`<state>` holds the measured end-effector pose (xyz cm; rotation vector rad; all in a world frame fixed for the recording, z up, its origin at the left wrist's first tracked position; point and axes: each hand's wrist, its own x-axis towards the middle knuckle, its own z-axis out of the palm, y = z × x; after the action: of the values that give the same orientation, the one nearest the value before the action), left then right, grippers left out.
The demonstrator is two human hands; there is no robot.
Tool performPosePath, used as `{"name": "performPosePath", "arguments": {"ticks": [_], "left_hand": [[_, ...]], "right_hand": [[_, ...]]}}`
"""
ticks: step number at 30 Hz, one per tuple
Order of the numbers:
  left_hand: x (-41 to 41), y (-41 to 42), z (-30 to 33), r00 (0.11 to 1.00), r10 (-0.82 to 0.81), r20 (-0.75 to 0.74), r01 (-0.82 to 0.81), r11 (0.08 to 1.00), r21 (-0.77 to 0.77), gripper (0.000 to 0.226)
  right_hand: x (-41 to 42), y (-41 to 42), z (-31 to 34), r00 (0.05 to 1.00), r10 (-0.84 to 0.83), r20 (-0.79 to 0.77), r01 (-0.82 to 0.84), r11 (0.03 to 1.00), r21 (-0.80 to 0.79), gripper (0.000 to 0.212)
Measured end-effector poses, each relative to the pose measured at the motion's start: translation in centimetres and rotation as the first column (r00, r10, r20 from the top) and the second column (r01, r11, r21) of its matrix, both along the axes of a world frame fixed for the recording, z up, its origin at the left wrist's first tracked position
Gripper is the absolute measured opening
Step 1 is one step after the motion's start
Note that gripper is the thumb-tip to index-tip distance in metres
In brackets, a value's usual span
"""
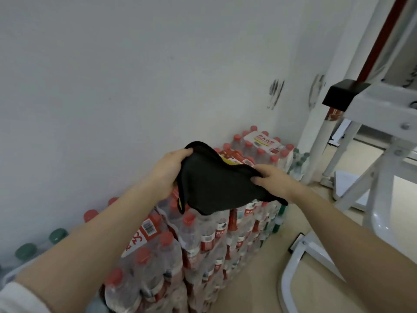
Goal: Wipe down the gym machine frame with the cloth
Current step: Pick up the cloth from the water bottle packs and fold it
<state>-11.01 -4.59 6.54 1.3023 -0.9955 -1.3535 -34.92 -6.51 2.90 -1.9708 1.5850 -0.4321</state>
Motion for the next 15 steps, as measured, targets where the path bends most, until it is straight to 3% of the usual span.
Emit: {"name": "performPosePath", "arguments": {"ticks": [3,5,8,11,13,14,15], "left_hand": [[-2.0,0.9,-1.6,0.995,-0.091,0.049,0.09,0.996,0.019,0.018],[-4.2,1.9,-2.5,0.987,-0.147,0.063,0.146,0.989,0.029,0.019],[-7.8,3.4,-3.4,0.971,-0.219,0.096,0.221,0.975,-0.004,0.031],[-10.3,5.0,-4.4,0.932,-0.361,0.036,0.361,0.932,-0.004,0.026],[-11.3,6.1,-5.2,0.893,-0.436,0.111,0.443,0.895,-0.051,0.025],[-11.7,6.5,-5.6,0.877,-0.447,0.175,0.466,0.88,-0.092,0.036],[-12.1,6.8,-5.9,0.874,-0.422,0.241,0.461,0.878,-0.133,0.044]], "right_hand": [[-0.8,1.4,-1.2,0.968,-0.208,0.139,0.208,0.978,0.015,0.023],[-0.2,2.5,-1.6,0.876,-0.341,0.34,0.325,0.94,0.106,0.022],[0.8,4.5,-1.3,0.709,-0.457,0.537,0.364,0.89,0.275,0.023],[0.5,6.4,-0.2,0.427,-0.55,0.718,0.268,0.835,0.48,0.027],[-0.5,8.1,0.9,0.228,-0.565,0.793,0.103,0.824,0.558,0.027],[-1.1,9.1,1.4,0.21,-0.541,0.815,0.005,0.834,0.552,0.028],[-1.8,10.0,1.7,0.254,-0.491,0.834,-0.065,0.851,0.521,0.028]]}}
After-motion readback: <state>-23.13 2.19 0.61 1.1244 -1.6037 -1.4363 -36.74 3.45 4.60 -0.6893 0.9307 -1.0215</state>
